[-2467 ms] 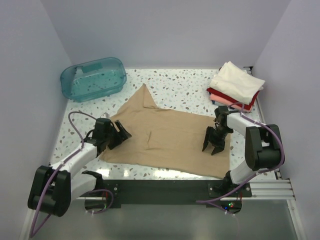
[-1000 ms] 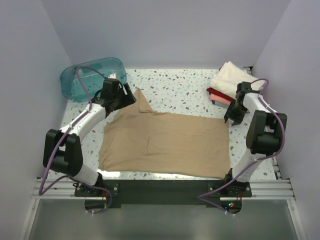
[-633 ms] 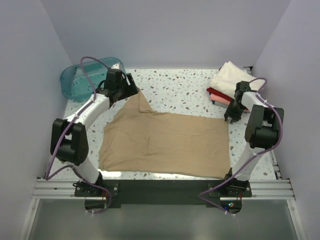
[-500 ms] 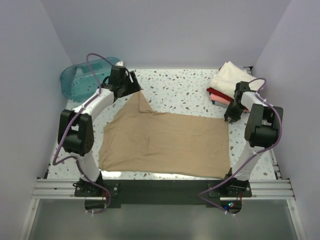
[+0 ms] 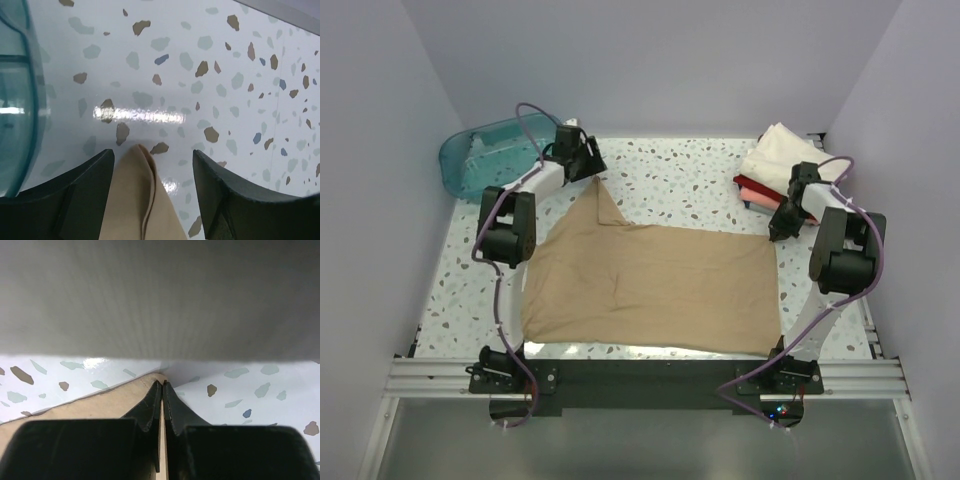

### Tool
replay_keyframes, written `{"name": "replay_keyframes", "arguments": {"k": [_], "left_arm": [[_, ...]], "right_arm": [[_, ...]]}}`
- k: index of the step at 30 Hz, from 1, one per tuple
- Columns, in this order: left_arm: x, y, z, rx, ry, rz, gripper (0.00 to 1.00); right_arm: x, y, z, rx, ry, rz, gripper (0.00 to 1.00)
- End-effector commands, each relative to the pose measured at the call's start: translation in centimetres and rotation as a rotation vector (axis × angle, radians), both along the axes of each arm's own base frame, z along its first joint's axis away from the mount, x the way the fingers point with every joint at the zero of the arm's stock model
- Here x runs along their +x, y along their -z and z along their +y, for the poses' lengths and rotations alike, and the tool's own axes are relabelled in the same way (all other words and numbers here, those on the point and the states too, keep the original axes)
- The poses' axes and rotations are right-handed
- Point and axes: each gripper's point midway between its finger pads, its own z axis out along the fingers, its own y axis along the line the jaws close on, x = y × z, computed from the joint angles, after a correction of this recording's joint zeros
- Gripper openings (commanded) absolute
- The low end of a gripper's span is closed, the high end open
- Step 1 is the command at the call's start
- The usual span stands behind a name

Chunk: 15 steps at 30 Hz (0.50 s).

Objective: Fold and stack the t-shirts
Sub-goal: Fold the tshirt

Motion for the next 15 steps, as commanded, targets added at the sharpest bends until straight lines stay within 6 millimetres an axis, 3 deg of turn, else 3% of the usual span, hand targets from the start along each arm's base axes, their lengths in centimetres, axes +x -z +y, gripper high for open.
{"name": "replay_keyframes", "arguments": {"k": [1,4,9,15], "left_arm": [[4.0,-2.7,-0.2,-0.02,0.001,-0.134,0.68],[4.5,-1.6,-0.6,-0.039,0.007,-0.123,0.64],[3.9,-0.3,-0.6,-0.051,-0.021,-0.068,0.59],[2.4,-1.2,-0.4,-0.032,-0.029,-0.077,0.58]], "right_arm": [[-0.6,1.1,-0.1,-0.002,0.025,0.017,0.01],[-1.0,0.8,-0.2,-0.011,0.025,0.028,0.01],[-1.2,0.9,-0.1,-0.004,0.027,0.042,0.0],[-0.8,1.3,0.3,0.022,0.012,0.049,0.0]]}}
